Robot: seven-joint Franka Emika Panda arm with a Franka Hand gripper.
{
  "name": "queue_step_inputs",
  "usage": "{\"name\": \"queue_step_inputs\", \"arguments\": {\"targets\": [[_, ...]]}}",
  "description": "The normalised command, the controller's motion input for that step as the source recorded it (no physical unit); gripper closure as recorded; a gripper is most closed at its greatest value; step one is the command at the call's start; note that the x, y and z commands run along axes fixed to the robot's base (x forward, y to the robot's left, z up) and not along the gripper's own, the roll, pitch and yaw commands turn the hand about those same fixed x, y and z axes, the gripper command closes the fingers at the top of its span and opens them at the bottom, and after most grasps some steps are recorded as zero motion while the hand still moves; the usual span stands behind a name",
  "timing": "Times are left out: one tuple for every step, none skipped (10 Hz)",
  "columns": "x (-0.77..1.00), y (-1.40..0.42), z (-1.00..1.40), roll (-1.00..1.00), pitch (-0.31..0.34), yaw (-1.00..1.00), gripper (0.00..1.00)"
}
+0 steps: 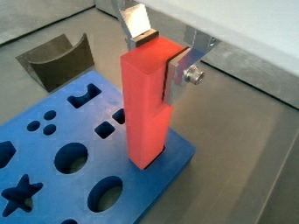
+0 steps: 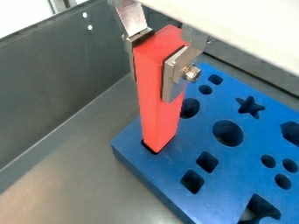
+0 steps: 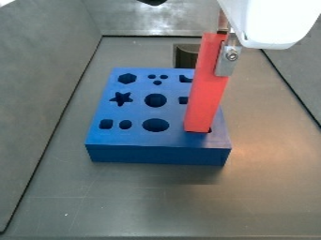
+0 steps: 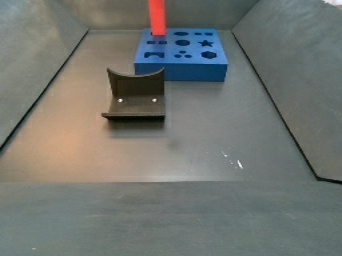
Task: Insert the rectangle object.
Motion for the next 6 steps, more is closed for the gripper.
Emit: {"name": "queue_step_inputs", "arguments": {"targets": [[0.0, 0.0, -0.33, -0.01, -0.064, 0.05, 1.0], [0.17, -0.05, -0.4, -0.05, -0.067, 0.0, 1.0], [0.25, -0.09, -0.38, -0.03, -0.05, -0.02, 1.0], [0.19, -0.06, -0.38, -0.01, -0.05, 0.0, 1.0], [0.07, -0.02, -0.35, 0.0, -0.051, 0.0, 1.0], [0.0, -0.03, -0.32, 0.01, -0.066, 0.04, 1.0]]}}
